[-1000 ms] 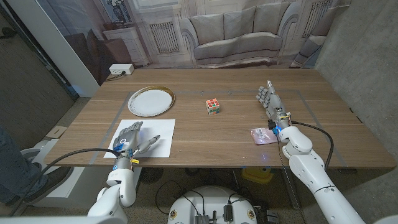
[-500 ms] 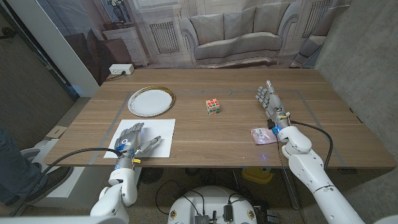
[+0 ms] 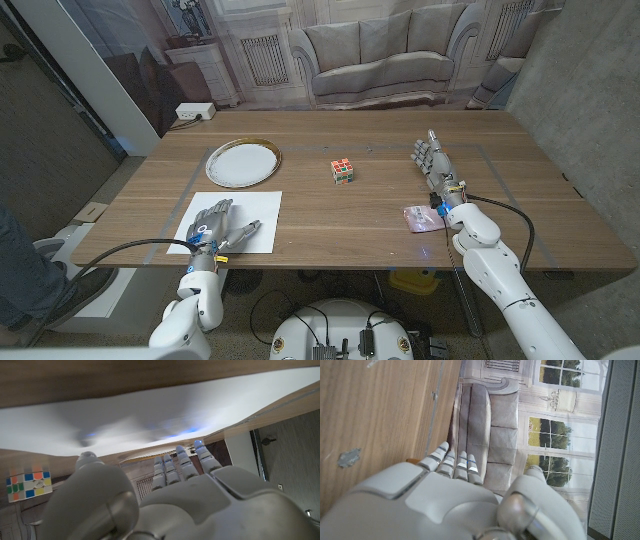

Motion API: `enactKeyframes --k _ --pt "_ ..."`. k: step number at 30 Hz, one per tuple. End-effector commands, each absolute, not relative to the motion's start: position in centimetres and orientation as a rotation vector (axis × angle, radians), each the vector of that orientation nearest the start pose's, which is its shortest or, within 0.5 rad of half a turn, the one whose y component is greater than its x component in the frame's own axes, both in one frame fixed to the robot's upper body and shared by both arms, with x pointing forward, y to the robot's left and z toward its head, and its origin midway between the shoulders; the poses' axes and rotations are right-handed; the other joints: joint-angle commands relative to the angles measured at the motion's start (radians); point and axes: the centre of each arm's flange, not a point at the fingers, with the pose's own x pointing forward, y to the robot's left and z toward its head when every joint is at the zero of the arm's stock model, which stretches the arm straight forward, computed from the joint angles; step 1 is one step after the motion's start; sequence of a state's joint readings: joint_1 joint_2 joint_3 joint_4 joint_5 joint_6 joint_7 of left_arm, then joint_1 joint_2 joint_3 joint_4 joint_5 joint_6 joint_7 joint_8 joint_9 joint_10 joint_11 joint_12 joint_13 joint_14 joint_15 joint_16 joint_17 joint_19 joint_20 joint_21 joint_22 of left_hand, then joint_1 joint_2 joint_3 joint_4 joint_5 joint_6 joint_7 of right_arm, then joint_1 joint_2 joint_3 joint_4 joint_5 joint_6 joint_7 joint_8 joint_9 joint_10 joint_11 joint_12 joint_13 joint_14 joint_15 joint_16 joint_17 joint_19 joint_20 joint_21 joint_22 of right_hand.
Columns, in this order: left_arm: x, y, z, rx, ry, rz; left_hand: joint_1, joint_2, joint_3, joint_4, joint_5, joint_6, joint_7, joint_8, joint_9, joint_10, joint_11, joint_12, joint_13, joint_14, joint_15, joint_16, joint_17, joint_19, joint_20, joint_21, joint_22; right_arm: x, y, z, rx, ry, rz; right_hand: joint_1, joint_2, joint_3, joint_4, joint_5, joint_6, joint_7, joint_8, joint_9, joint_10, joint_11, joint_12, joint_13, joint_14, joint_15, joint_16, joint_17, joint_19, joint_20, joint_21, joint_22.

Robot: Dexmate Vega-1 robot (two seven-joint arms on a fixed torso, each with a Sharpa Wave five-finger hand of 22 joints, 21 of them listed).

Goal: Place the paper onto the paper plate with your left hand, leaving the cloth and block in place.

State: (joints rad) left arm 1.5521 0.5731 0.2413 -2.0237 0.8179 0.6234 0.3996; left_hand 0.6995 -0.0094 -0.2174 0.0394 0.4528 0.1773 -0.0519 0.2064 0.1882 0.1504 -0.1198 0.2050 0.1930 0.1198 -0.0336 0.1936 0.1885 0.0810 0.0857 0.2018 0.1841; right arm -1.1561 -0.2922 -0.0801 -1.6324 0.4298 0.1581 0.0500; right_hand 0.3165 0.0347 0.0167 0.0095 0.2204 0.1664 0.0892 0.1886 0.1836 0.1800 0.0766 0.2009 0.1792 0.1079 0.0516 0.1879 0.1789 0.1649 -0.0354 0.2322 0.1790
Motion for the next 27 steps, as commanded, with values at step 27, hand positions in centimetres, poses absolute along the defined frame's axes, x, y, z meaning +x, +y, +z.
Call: enactKeyframes --k 27 --pt "48.8 30.4 -19.6 1.194 -0.266 0.559 0.02 0.012 -0.01 -0.004 0.016 0.004 -0.005 0.0 0.006 0.004 -0.006 0.001 0.006 0.002 -0.01 0.002 0.005 0.015 0.036 0.008 0.004 59.0 -27.1 -7.2 0.118 -0.595 0.17 0.004 0.007 -0.005 0.002 -0.005 0.006 -0.007 0.006 0.004 0.009 -0.001 0.008 0.005 0.01 -0.003 -0.001 0.005 0.01 -0.005 -0.007 0.004"
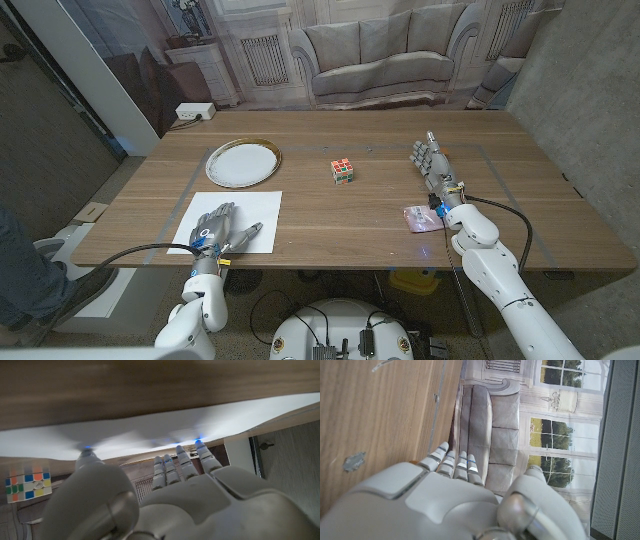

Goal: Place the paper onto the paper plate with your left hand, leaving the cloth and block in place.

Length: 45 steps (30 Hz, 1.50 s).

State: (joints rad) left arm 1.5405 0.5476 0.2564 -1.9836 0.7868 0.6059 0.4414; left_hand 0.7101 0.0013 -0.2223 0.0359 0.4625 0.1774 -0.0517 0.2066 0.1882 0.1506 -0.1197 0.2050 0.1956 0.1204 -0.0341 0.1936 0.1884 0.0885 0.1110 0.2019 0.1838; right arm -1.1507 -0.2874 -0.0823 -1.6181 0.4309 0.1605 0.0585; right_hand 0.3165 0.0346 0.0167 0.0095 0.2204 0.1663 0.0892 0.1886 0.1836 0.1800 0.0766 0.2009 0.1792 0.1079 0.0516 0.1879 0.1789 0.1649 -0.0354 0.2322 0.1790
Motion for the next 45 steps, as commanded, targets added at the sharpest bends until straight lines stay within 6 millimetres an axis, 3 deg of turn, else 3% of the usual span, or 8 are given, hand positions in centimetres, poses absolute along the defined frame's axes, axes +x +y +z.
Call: enactKeyframes --k 1,4,15,25,32,45 --pt "48.8 30.3 -19.6 1.191 -0.268 0.557 0.011 0.002 -0.005 -0.001 0.007 0.004 -0.006 0.0 0.006 0.005 -0.007 0.001 0.003 0.003 -0.01 0.003 0.006 0.011 0.011 0.009 0.004 59.0 -27.1 -7.2 0.119 -0.594 0.17 0.004 0.007 -0.006 0.001 -0.005 0.006 -0.007 0.006 0.004 0.009 0.0 0.008 0.005 0.01 -0.003 -0.001 0.005 0.011 -0.005 -0.007 0.003" --pt "48.9 30.2 -19.8 1.187 -0.269 0.559 0.024 0.006 -0.004 -0.006 0.009 0.007 -0.006 0.001 0.006 0.007 -0.005 0.002 0.004 0.009 -0.014 0.005 0.005 0.033 0.015 0.017 0.003 58.9 -27.1 -7.2 0.118 -0.593 0.17 0.004 0.007 -0.006 0.001 -0.005 0.005 -0.008 0.006 0.004 0.01 -0.001 0.008 0.005 0.01 -0.003 -0.001 0.005 0.011 -0.005 -0.008 0.004" --pt "48.7 30.3 -19.6 1.175 -0.289 0.571 0.149 0.023 0.016 -0.062 0.012 0.025 -0.011 0.007 0.007 0.037 -0.02 0.01 0.004 0.048 -0.048 0.01 0.002 0.188 0.05 0.054 -0.005 58.9 -27.0 -7.3 0.12 -0.594 0.176 0.004 0.008 -0.007 0.001 -0.005 0.006 -0.007 0.006 0.004 0.008 0.001 0.007 0.005 0.01 -0.003 -0.001 0.005 0.011 -0.004 -0.01 0.004" --pt "48.8 30.3 -19.5 1.157 -0.31 0.568 0.192 0.029 0.021 -0.081 0.006 0.037 -0.016 0.009 0.007 0.052 -0.02 0.012 0.004 0.072 -0.063 0.014 0.002 0.261 0.059 0.068 -0.007 58.8 -26.9 -7.2 0.111 -0.598 0.178 0.004 0.008 -0.008 0.001 -0.006 0.005 -0.006 0.005 0.004 0.008 0.002 0.007 0.005 0.009 -0.004 -0.001 0.005 0.01 -0.003 -0.012 0.004" --pt "49.0 30.3 -19.3 1.141 -0.33 0.565 0.23 0.041 0.03 -0.096 0.0 0.048 -0.014 0.011 0.008 0.067 -0.024 0.014 0.004 0.092 -0.068 0.017 0.002 0.308 0.053 0.075 -0.008 58.8 -26.8 -7.1 0.112 -0.596 0.178 0.004 0.009 -0.008 0.001 -0.006 0.005 -0.006 0.005 0.004 0.008 0.001 0.007 0.005 0.009 -0.003 -0.001 0.005 0.009 -0.001 -0.013 0.004" --pt "48.9 30.1 -18.3 1.109 -0.38 0.567 0.384 0.102 0.08 -0.154 -0.056 0.099 0.005 0.021 0.011 0.124 -0.003 0.021 0.006 0.193 -0.07 0.033 0.005 0.474 0.021 0.093 -0.01 58.8 -26.6 -7.0 0.116 -0.593 0.176 0.005 0.01 -0.009 0.0 -0.006 0.005 -0.007 0.005 0.004 0.008 0.001 0.007 0.005 0.009 -0.003 -0.001 0.004 0.01 -0.001 -0.015 0.004"
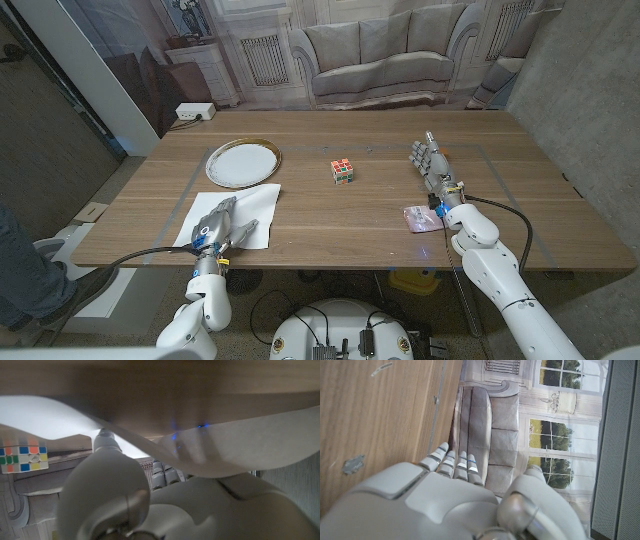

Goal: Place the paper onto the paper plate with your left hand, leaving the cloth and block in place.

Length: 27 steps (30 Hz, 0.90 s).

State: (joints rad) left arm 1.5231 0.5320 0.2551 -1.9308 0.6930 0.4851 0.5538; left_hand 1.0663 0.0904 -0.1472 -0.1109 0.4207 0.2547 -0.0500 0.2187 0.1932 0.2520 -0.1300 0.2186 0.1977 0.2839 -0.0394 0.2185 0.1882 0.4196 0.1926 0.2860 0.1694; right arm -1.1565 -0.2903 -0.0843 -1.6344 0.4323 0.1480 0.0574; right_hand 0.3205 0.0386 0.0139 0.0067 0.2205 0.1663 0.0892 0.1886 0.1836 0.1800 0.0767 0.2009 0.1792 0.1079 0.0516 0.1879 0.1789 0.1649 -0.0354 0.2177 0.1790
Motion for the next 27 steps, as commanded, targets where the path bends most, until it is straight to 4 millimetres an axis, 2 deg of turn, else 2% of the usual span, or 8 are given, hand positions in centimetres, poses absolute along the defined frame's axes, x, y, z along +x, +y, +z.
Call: enactKeyframes --k 1,14,27 --pt "48.8 30.1 -18.1 1.107 -0.384 0.567 0.031 0.015 0.006 -0.008 -0.017 0.027 0.003 0.01 0.006 0.025 0.007 0.008 0.004 0.034 -0.066 0.009 0.006 0.15 -0.063 0.01 0.004 58.8 -26.6 -7.1 0.11 -0.595 0.179 0.001 0.006 -0.007 0.002 -0.006 0.005 -0.006 0.005 0.004 0.008 0.001 0.007 0.005 0.009 -0.003 -0.001 0.004 0.01 -0.001 -0.001 0.004" --pt "48.2 30.1 -16.8 1.097 -0.407 0.56 0.105 0.059 0.04 -0.021 -0.082 0.103 0.017 0.026 0.008 0.096 0.017 0.018 0.006 0.126 -0.07 0.023 0.01 0.233 -0.102 0.011 0.005 58.8 -26.4 -7.2 0.12 -0.595 0.174 0.002 0.007 -0.007 0.002 -0.006 0.006 -0.006 0.006 0.004 0.008 0.0 0.007 0.005 0.009 -0.003 -0.001 0.004 0.01 0.0 -0.002 0.004" --pt "47.4 30.4 -16.1 1.082 -0.42 0.574 0.122 0.064 0.049 -0.023 -0.1 0.123 0.021 0.03 0.009 0.11 0.015 0.017 0.006 0.141 -0.069 0.022 0.011 0.243 -0.107 0.007 0.006 58.6 -26.4 -7.2 0.125 -0.598 0.168 0.003 0.008 -0.008 0.001 -0.006 0.007 -0.006 0.006 0.004 0.008 0.003 0.007 0.005 0.009 -0.003 -0.001 0.004 0.011 0.0 -0.003 0.004"
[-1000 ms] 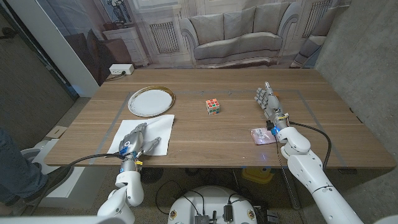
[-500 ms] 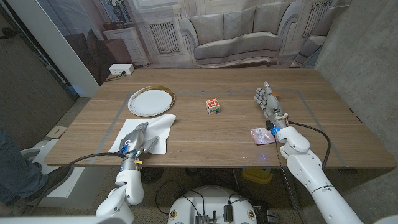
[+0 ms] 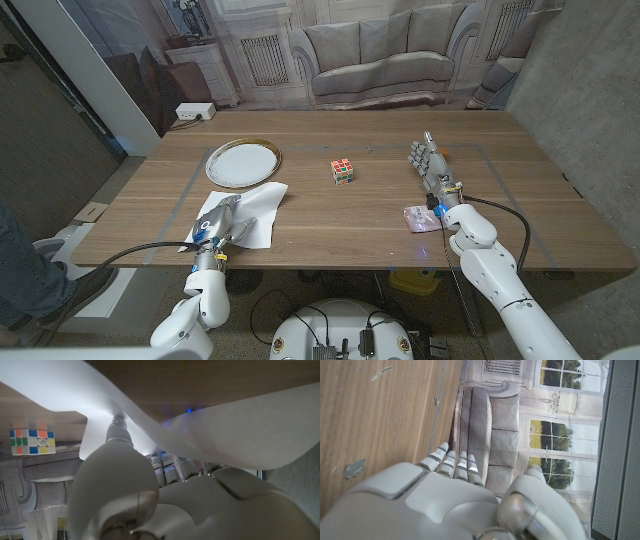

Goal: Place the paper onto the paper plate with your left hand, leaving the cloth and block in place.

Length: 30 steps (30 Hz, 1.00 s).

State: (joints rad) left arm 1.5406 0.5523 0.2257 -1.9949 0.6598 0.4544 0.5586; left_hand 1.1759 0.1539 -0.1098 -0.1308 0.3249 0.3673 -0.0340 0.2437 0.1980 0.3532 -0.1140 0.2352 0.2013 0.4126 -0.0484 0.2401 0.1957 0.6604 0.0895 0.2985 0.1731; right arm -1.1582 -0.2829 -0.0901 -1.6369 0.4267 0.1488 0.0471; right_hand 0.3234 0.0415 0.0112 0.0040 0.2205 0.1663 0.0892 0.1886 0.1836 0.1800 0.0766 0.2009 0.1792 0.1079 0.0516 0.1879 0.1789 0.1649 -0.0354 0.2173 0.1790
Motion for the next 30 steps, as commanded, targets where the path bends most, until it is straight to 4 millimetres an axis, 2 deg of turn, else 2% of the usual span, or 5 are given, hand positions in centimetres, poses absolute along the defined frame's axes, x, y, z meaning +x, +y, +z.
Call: enactKeyframes --k 1,14,22,25,30 --pt "47.3 30.4 -16.1 1.08 -0.423 0.57 0.016 0.001 0.013 -0.004 -0.006 0.012 0.006 0.004 0.004 0.01 -0.001 0.0 0.002 0.014 -0.06 0.0 0.003 0.003 -0.005 -0.006 0.002 58.6 -26.4 -7.2 0.12 -0.6 0.171 0.0 0.005 -0.005 0.004 -0.006 0.007 -0.006 0.006 0.004 0.008 0.001 0.007 0.005 0.009 -0.003 -0.001 0.004 0.011 0.0 -0.003 0.004" --pt "46.4 30.2 -15.8 1.061 -0.437 0.577 0.026 0.003 0.018 -0.002 -0.021 0.014 0.005 0.001 0.004 0.014 -0.001 -0.004 0.003 0.013 -0.06 -0.006 0.004 -0.001 -0.005 -0.015 0.002 58.0 -26.7 -7.1 0.108 -0.601 0.17 0.0 0.005 -0.006 0.004 -0.006 0.007 -0.005 0.006 0.004 0.007 0.0 0.007 0.005 0.009 -0.004 -0.002 0.004 0.011 0.0 -0.004 0.004" --pt "45.9 30.2 -15.3 1.046 -0.459 0.587 0.043 0.01 0.029 -0.004 -0.033 0.023 0.014 0.001 0.004 0.03 0.004 -0.002 0.003 0.023 -0.059 -0.007 0.005 0.006 -0.009 -0.018 0.002 57.7 -26.9 -7.1 0.102 -0.607 0.171 0.001 0.006 -0.007 0.003 -0.006 0.006 -0.005 0.006 0.004 0.008 0.0 0.007 0.005 0.009 -0.004 -0.001 0.004 0.012 0.0 -0.005 0.004" --pt "45.8 30.3 -15.1 1.035 -0.47 0.586 0.057 0.013 0.037 -0.006 -0.041 0.032 0.019 0.001 0.004 0.031 0.006 -0.005 0.003 0.028 -0.058 -0.008 0.005 0.02 -0.025 -0.017 0.002 57.5 -27.0 -7.1 0.104 -0.609 0.171 0.001 0.006 -0.007 0.003 -0.006 0.006 -0.005 0.006 0.004 0.007 -0.001 0.007 0.005 0.009 -0.003 -0.001 0.004 0.012 0.0 -0.005 0.004" --pt "45.8 30.4 -15.1 1.029 -0.477 0.576 0.082 0.018 0.053 -0.012 -0.05 0.043 0.029 0.002 0.005 0.046 0.013 -0.004 0.004 0.042 -0.056 -0.007 0.006 0.036 -0.035 -0.016 0.003 57.4 -27.0 -7.1 0.104 -0.608 0.17 0.001 0.006 -0.007 0.003 -0.006 0.006 -0.005 0.006 0.004 0.008 0.0 0.007 0.005 0.009 -0.003 -0.001 0.004 0.012 0.0 -0.006 0.004"
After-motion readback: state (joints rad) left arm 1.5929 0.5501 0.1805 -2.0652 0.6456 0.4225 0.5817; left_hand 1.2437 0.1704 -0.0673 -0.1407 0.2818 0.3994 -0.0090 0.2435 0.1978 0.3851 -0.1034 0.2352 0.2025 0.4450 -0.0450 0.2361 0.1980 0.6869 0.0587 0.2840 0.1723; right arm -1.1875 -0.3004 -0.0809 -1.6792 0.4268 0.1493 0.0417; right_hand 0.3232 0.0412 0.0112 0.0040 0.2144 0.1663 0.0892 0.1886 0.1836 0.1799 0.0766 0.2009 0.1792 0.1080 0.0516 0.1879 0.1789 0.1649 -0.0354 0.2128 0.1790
